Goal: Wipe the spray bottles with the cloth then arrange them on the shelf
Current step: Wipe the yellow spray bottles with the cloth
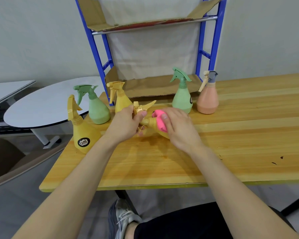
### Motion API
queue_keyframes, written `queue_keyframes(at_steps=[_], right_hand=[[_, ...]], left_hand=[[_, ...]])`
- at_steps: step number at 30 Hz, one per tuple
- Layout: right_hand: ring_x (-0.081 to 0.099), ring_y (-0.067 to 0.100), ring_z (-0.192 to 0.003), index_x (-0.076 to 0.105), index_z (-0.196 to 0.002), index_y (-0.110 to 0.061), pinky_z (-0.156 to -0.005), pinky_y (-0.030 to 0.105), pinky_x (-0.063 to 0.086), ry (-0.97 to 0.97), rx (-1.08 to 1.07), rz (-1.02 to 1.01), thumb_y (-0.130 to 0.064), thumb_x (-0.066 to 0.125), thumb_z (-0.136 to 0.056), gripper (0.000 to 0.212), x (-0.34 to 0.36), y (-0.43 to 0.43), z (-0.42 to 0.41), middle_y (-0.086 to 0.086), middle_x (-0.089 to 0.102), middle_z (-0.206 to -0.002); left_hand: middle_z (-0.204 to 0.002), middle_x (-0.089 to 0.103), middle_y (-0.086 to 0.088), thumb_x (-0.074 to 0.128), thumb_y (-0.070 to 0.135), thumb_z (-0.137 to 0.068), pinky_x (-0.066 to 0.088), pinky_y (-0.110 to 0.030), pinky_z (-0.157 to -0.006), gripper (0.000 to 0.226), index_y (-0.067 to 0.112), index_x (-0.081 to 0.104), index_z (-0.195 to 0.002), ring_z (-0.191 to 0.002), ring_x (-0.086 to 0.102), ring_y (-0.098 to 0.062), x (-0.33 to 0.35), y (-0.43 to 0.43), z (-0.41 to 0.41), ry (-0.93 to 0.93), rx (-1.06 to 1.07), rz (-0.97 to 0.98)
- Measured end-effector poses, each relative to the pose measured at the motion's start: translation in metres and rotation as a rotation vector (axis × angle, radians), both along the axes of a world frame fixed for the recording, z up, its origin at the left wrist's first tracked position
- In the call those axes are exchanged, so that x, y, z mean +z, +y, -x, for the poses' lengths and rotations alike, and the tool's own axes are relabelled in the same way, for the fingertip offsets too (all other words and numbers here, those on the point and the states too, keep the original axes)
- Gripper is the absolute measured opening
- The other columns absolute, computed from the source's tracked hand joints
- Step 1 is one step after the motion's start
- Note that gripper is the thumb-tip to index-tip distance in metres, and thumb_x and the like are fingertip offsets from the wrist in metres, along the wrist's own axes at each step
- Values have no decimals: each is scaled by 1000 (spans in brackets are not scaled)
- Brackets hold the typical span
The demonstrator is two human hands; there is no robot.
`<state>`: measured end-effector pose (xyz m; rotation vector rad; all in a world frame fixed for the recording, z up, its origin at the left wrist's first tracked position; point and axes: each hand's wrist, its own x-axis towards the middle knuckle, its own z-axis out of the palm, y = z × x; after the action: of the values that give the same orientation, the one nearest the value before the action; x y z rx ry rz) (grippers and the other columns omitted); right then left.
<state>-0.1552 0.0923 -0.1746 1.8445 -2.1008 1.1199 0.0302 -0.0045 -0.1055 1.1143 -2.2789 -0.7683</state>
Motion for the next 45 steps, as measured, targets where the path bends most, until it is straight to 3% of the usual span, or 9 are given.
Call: queue_keyframes(at_steps=[13, 17, 21, 25, 27, 31, 35, 40, 45], right_hand=[[60, 37, -99, 62, -104, -14, -86, 46, 48, -488, -329, -93, -35, 32, -115, 38, 13, -13, 20, 14, 70, -104], [60, 34, -89, 62, -104, -12, -75, 41, 45, -664, -439, 66, -37, 29, -116, 43, 6, 5, 23, 8, 67, -95], [58, 33, -61, 69, -111, -14, -76, 62, 59, -1233, -251, 34, -47, 26, -114, 54, 17, 11, 17, 8, 64, -72], [78, 18, -101, 67, -111, -22, -85, 33, 64, -1917, -67, 187, -52, 44, -112, 38, 25, 13, 9, -9, 79, -96], [78, 36, -108, 63, -124, -15, -89, 50, 66, -2000, -65, 182, -39, 44, -114, 33, 27, 17, 9, 7, 75, -120], [71, 34, -107, 60, -128, 4, -98, 46, 60, -1825, -100, 20, -16, 46, -111, 30, 18, 25, 17, 18, 71, -121], [56, 25, -84, 63, -99, -13, -76, 34, 41, -1193, -389, 145, -35, 40, -115, 35, 22, 33, 14, 5, 60, -87], [48, -1, -85, 51, -151, -17, -78, 25, 35, -780, -309, 444, -35, 31, -118, 43, 47, 50, -2, -26, 51, -92], [59, -11, -96, 52, -146, -11, -83, 21, 47, -541, -103, 475, -30, 33, -118, 39, 61, 34, -12, -17, 64, -108]], left_hand=[[-78, 77, 3, 59, 39, -109, 53, -24, -64, 25, 16, 58, -99, -60, 70, 3, 0, 4, 2, -42, -26, 119], [-78, 82, -7, 58, 37, -111, 68, -45, -76, 28, 10, 64, -111, -70, 81, -19, -6, 6, 2, 158, 34, -147], [-90, 83, -15, 55, 30, -113, 68, -50, -82, 30, 5, 63, -126, -82, 83, -28, -10, 13, 2, 401, 71, -370], [-95, 82, -9, 58, 28, -111, 68, -49, -81, 16, 13, 62, -115, -80, 83, -21, -6, 28, 10, 431, 69, -195], [-96, 81, -4, 59, 28, -111, 68, -46, -80, 11, 17, 61, -109, -78, 82, -12, -6, 33, 11, 378, 40, -55], [-92, 80, -1, 60, 32, -110, 67, -40, -78, 16, 16, 62, -107, -74, 79, -6, -1, 32, 7, 361, 45, 73], [-92, 80, -3, 64, 36, -107, 67, -50, -78, 24, 12, 63, -105, -72, 80, -13, 8, 27, 3, 432, 77, 57], [-80, 76, -1, 74, 38, -101, 65, -31, -67, 20, 20, 67, -94, -65, 77, -12, 18, 21, 3, 398, 79, 100], [-71, 75, -2, 80, 40, -95, 63, -38, -67, 23, 17, 77, -93, -62, 73, -15, 16, 24, 14, 298, -35, 203]])
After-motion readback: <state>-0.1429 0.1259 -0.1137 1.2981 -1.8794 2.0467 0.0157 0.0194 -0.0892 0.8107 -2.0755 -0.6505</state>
